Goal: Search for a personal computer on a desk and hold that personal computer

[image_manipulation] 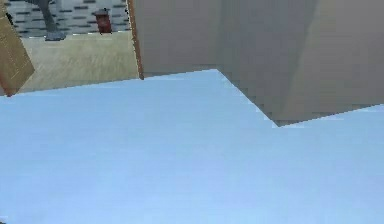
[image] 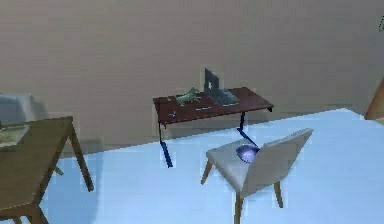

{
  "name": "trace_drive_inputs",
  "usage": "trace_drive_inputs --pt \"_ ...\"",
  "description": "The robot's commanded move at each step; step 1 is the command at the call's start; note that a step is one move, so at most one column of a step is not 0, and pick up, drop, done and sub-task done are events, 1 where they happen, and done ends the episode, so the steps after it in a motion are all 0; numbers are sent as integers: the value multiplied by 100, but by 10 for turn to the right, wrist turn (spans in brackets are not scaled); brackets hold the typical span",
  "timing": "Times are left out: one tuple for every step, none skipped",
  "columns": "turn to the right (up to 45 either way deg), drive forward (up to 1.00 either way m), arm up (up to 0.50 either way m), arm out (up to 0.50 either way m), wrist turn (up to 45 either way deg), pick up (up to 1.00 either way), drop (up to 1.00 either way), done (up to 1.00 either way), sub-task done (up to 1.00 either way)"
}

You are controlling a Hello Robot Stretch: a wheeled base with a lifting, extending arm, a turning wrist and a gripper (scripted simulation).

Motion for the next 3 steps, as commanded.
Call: trace_drive_inputs --pt "0 45 0 0 0 0 0 0 0" --pt "-150 0 0 0 0 0 0 0 0" --pt "0 50 0 0 0 0 0 0 0"
